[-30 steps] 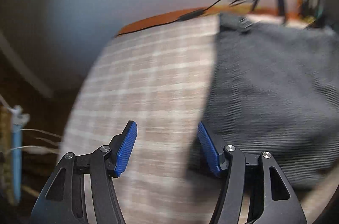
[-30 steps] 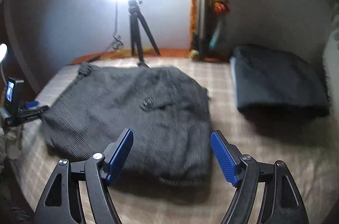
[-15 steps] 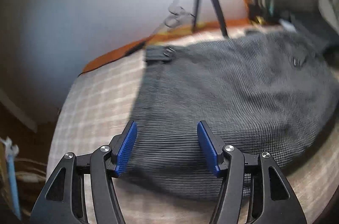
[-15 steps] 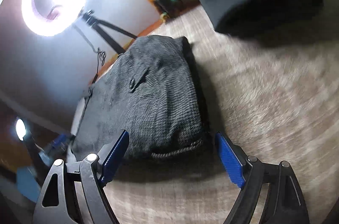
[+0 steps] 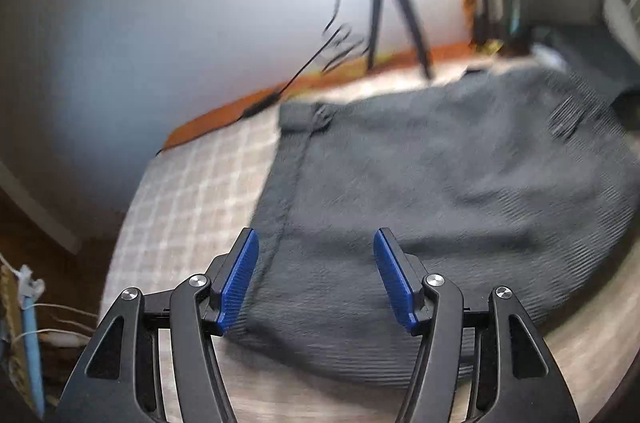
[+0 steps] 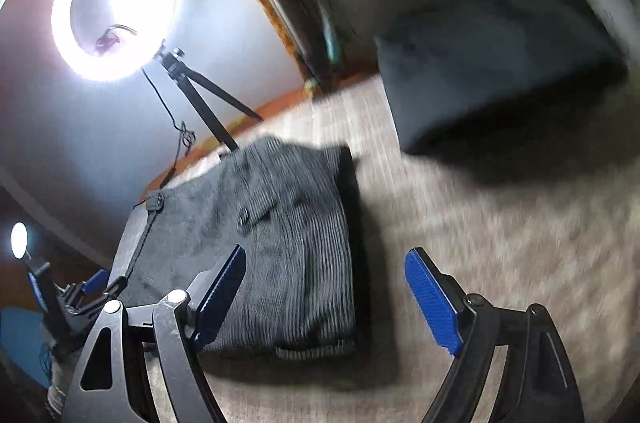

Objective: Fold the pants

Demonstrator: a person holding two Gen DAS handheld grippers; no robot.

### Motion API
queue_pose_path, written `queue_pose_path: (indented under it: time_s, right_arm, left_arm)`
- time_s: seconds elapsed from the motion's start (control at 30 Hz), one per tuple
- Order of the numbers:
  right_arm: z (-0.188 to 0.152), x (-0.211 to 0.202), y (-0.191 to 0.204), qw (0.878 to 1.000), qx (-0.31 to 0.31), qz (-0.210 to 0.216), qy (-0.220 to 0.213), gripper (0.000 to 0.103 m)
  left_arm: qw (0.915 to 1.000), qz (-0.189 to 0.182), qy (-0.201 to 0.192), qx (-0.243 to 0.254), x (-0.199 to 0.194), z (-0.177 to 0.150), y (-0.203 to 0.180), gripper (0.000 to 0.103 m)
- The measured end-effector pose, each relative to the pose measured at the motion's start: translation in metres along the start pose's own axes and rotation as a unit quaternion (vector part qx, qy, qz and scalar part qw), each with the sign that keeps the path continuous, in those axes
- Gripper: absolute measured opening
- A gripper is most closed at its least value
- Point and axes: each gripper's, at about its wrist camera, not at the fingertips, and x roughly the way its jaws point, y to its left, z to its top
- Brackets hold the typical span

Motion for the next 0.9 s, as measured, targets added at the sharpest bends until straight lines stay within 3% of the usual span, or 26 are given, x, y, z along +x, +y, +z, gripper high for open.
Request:
queue_pose_path:
  time_s: [0.07, 0.17, 0.3, 0.47, 0.53, 0.6, 0.73, 0.77, 0.9]
  right_arm:
    - [0.017, 0.007, -0.006, 1.000, 0.014, 0.016, 0.002, 0.083]
    - [0.037, 0.027, -0.017, 0.998, 0.044, 0.038, 0.017, 0.071]
    - [0.059, 0.064, -0.025, 0.996, 0.051, 0.057, 0.045, 0.058]
    - [0.065, 0.097, -0.034, 0.987, 0.087, 0.108, 0.085, 0.055]
    - [0.065, 0.105, -0.037, 0.980, 0.111, 0.140, 0.093, 0.032]
    - [0.065, 0.107, -0.035, 0.972, 0.123, 0.177, 0.093, 0.026]
    - [0.069, 0.092, -0.011, 0.965, 0.092, 0.232, 0.080, 0.006]
    - [0.071, 0.085, -0.002, 0.966, 0.077, 0.239, 0.064, 0.006]
    - [0.070, 0.060, 0.036, 0.978, -0.037, 0.203, 0.019, 0.006]
  left_arm:
    - [0.9995, -0.029, -0.009, 0.007, -0.005, 0.008, -0.017, 0.060]
    - [0.9955, -0.092, -0.005, 0.022, -0.007, 0.016, -0.055, 0.060]
    - [0.9920, -0.117, -0.001, 0.049, -0.002, 0.020, -0.099, 0.060]
    - [0.9888, -0.138, 0.019, 0.054, 0.006, 0.018, -0.127, 0.060]
    - [0.9887, -0.137, 0.024, 0.056, 0.014, 0.018, -0.131, 0.060]
    - [0.9887, -0.137, 0.031, 0.053, 0.020, 0.018, -0.131, 0.060]
    - [0.9881, -0.139, 0.042, 0.049, 0.030, 0.016, -0.133, 0.061]
    - [0.9882, -0.139, 0.041, 0.050, 0.030, 0.016, -0.133, 0.061]
    - [0.9882, -0.138, 0.041, 0.051, 0.029, 0.017, -0.133, 0.061]
